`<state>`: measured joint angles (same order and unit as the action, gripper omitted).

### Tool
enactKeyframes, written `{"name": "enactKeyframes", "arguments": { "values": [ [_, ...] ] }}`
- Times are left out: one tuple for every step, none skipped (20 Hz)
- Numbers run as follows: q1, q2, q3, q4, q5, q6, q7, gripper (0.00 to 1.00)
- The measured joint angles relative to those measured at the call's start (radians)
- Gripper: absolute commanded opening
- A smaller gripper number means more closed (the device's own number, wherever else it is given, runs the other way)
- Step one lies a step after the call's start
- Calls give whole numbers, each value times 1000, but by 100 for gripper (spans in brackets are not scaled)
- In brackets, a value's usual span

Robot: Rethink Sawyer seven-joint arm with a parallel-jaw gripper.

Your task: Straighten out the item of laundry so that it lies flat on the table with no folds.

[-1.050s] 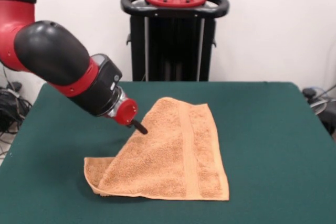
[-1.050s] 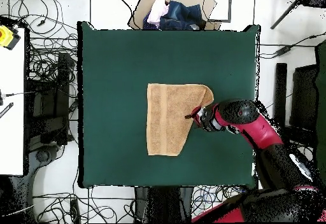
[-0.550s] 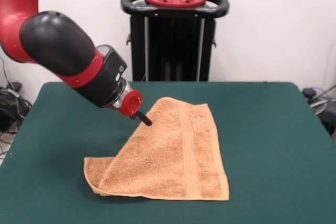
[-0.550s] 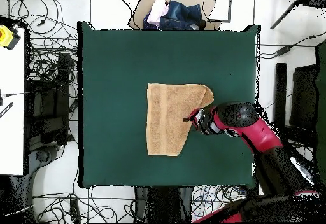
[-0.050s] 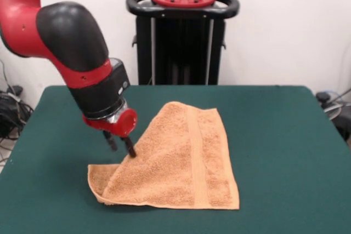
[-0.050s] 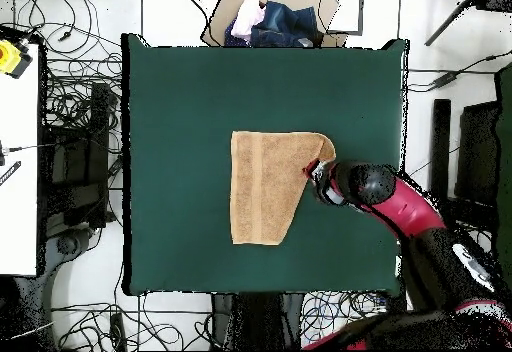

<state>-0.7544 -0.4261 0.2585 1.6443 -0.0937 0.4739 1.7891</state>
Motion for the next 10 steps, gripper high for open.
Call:
{"name": "enactKeyframes", "arguments": {
  "values": [
    [9,-3,-6,0,-10,-35,0,100],
    [27,-8,-17,0,-19,-77,0,100],
    [35,-11,-23,0,-20,-93,0,100],
    [46,-16,-29,0,-21,-102,0,100],
    [57,-21,-35,0,-22,-112,0,100],
    [61,-23,-37,0,-22,-112,0,100],
    [66,-24,-39,0,-22,-112,0,100],
    [75,-27,-43,0,-22,-112,0,100],
    [80,-28,-46,0,-22,-112,0,100],
    [83,-28,-49,0,-23,-112,0,100]
  ]
}}
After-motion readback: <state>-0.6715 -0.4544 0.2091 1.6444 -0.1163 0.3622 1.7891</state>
